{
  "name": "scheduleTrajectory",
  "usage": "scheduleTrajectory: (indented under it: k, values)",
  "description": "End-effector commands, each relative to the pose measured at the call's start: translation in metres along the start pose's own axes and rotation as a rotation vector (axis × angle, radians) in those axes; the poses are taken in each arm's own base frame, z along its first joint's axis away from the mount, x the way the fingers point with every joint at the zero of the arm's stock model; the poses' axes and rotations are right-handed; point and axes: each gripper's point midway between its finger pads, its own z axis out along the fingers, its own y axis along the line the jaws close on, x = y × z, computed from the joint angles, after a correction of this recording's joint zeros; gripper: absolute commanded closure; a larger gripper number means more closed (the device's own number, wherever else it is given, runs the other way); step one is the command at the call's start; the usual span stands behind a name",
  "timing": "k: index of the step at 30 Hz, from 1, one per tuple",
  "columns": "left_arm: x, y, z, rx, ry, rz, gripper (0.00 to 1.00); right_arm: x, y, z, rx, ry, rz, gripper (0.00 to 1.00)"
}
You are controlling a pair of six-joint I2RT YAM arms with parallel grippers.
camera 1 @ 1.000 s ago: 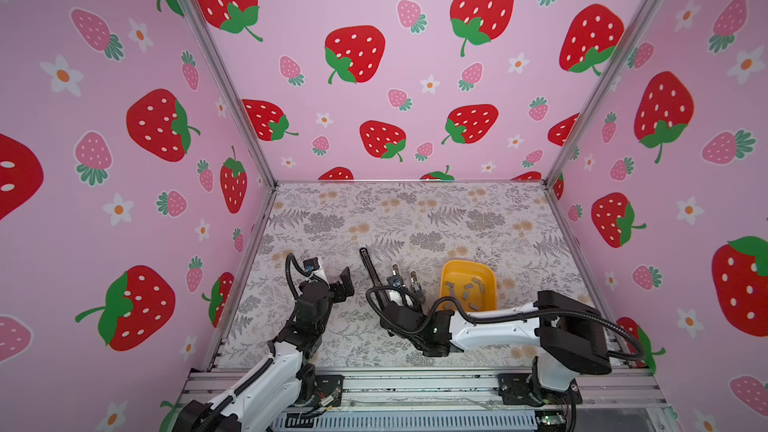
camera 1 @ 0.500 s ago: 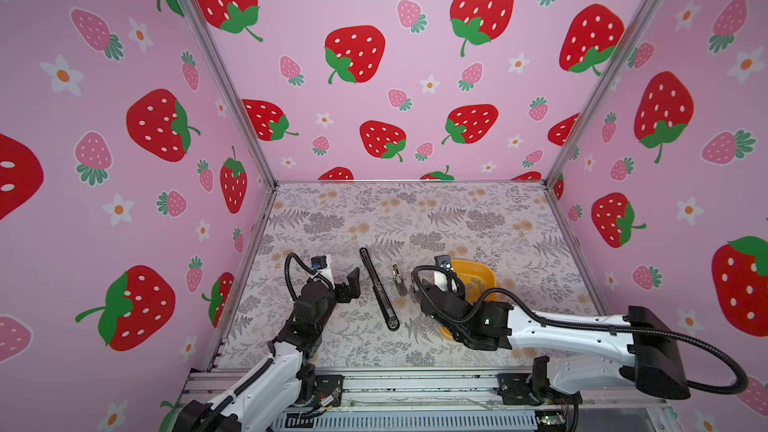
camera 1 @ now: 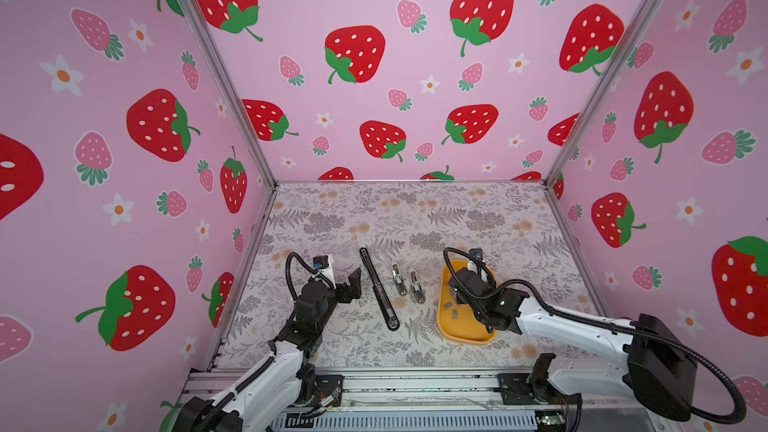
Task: Load the staples into the stapler
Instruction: 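Move the right gripper back over the yellow tray of staples, then lower the open right gripper into the tray onto a staple strip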
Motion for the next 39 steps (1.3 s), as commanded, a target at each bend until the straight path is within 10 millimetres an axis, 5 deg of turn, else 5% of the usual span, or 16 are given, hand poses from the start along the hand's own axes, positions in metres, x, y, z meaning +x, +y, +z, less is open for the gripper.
scheduleTrajectory:
  k: [1, 22, 39]
  values:
    - [-0.010, -0.002, 0.001, 0.001, -0.029, 0.000, 0.01, -0.003, 0.010, 0.007, -0.059, 0.016, 0.003, 0.55]
    - [-0.010, -0.002, -0.002, 0.001, -0.037, -0.007, 0.01, 0.056, 0.000, 0.039, -0.082, 0.157, 0.107, 0.58]
    - [-0.010, 0.001, -0.002, -0.014, -0.041, -0.009, 0.01, 0.059, -0.006, 0.062, -0.049, 0.196, 0.106, 0.52]
